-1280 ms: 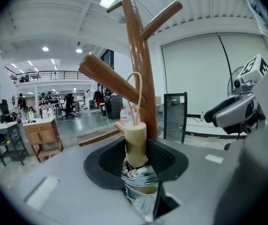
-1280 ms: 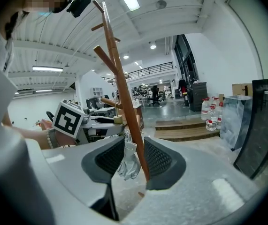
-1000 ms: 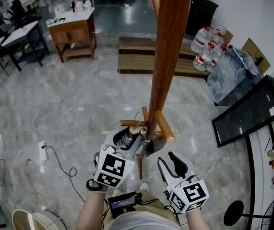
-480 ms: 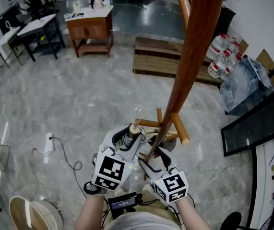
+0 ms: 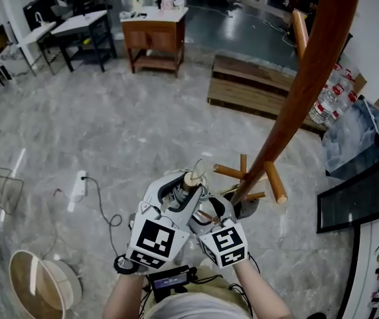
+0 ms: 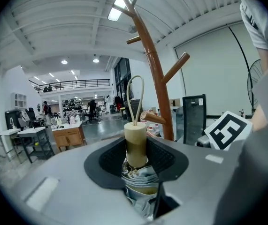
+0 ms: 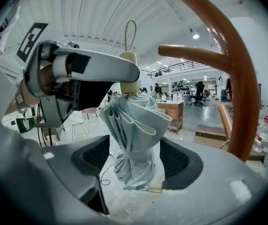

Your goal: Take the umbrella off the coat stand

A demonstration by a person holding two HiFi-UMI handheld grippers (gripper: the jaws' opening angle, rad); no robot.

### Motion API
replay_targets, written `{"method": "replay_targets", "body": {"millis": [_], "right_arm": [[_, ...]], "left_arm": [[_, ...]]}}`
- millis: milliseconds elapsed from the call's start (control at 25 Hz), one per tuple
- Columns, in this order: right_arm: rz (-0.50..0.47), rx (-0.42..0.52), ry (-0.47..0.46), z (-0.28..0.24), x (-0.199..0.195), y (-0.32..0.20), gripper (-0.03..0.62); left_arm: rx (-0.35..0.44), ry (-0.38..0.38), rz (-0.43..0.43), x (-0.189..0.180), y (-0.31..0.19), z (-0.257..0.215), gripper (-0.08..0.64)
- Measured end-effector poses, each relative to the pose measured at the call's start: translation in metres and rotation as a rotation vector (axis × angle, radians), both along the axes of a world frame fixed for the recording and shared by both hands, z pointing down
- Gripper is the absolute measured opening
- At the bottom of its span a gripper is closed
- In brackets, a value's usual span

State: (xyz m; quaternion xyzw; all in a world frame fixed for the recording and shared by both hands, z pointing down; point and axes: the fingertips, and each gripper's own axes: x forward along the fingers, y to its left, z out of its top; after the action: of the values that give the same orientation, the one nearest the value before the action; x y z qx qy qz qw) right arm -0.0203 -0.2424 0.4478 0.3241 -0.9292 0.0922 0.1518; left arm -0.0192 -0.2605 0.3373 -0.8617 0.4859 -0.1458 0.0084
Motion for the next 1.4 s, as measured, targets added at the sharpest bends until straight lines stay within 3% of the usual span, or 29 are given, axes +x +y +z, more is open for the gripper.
{"method": "replay_targets", "body": {"millis": [440, 960, 1400], "right_arm": [[-0.215, 0.005, -0.066, -0.031, -0.064, 0.024, 0.301], [-0.44, 0.005, -0.062, -0.037, -0.124, 0.086, 0.284], [-0.532, -0.019, -0.067, -0.037, -0.144, 0.124, 0.282]], "left_arm": [[0.017, 0.006, -0.157, -0.047, 0.032, -0.027, 0.154], [0.037, 0.009, -0.351, -0.109, 0.089, -0.039, 0.153], [0.035, -0.002, -0.448, -0.128, 0.127, -0.039, 0.152]]}}
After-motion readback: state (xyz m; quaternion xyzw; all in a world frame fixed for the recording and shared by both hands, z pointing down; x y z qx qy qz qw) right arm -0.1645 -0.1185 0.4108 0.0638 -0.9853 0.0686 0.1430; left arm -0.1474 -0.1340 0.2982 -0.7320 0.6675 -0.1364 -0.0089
